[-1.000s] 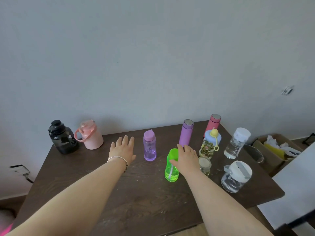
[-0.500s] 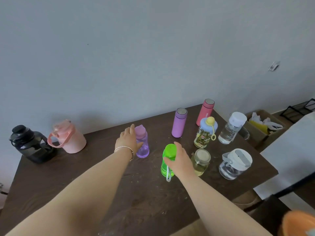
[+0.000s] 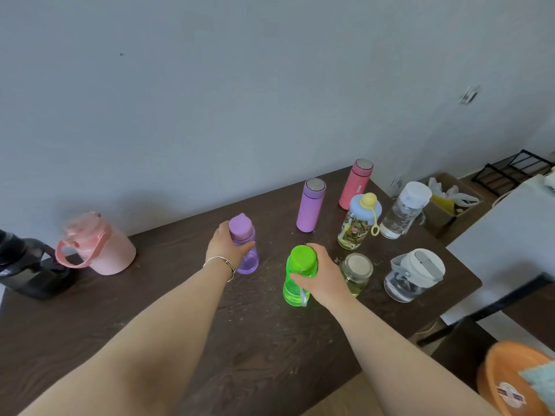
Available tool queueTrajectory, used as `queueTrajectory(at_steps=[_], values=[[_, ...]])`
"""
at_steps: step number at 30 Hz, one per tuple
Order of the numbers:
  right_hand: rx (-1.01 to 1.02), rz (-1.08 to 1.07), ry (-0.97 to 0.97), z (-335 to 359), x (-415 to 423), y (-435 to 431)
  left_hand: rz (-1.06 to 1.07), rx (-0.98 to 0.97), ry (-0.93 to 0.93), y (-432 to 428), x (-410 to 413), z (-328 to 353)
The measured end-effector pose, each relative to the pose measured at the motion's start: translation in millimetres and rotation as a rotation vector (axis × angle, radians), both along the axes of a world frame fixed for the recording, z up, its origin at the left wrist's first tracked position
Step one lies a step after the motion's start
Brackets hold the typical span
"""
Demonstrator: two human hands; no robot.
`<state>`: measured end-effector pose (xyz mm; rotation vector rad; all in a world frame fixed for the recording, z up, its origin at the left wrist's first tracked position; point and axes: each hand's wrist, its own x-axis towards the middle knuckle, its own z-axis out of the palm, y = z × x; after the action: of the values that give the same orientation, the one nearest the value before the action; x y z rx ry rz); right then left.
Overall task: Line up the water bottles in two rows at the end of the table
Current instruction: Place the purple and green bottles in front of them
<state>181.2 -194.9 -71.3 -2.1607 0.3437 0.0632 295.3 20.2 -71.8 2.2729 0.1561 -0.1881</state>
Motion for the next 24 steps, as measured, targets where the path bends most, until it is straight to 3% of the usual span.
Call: queueTrajectory(at_steps=[9, 24], values=[[0.063, 0.056, 0.089, 1.0, 0.1, -8.2, 0.015, -0.027, -0.012, -1.3, -2.9, 0.8], [-0.05, 0.03, 0.069, 1.1, -6.0, -2.8, 0.086, -0.034, -0.02, 2.5, -22.4, 10.3]])
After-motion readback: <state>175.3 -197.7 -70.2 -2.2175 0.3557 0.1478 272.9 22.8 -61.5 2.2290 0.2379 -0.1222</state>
